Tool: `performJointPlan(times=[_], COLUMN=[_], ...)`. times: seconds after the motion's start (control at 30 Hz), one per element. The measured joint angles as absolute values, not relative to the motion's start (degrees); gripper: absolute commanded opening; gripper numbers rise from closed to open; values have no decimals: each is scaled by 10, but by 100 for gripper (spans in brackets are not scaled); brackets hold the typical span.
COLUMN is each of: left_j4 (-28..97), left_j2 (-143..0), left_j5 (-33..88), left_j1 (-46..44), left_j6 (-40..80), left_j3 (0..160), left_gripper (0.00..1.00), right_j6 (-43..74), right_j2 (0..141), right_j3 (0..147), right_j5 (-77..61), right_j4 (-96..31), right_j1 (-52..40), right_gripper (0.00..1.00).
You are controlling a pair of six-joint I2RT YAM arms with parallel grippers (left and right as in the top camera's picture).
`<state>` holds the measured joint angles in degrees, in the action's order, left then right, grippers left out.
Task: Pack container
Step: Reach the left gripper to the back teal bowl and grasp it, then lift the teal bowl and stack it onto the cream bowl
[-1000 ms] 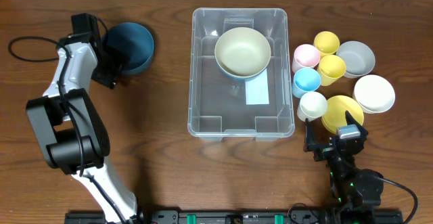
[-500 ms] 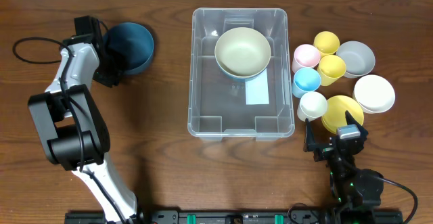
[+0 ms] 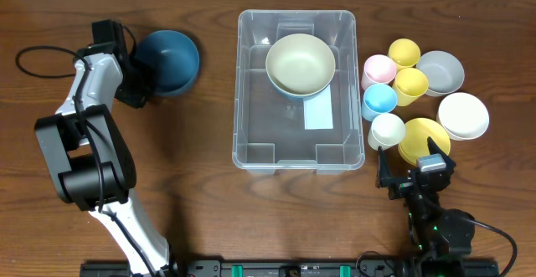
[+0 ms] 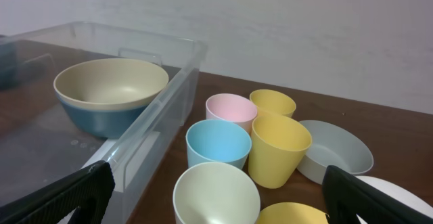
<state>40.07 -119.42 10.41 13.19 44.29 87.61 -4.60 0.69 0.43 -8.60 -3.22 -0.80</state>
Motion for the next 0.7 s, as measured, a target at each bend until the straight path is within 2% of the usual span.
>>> performJointPlan(times=[0.2,0.47,0.7], left_j4=[403,399,394], left_j2=[-1166,-960,-849], left_j5=[108,108,108], left_j1=[135,126,29], left_j6=[400,373,338], left_j3=[876,879,882], left_gripper=[6,6,6], right_j6=[-46,-46,-46], right_j2=[7,7,7], right_j3=[4,4,4], right_j5=[-86,-86,-86], right_j4=[-32,-32,-32], right_j1=[-8,-8,-8], right_gripper=[99,99,99])
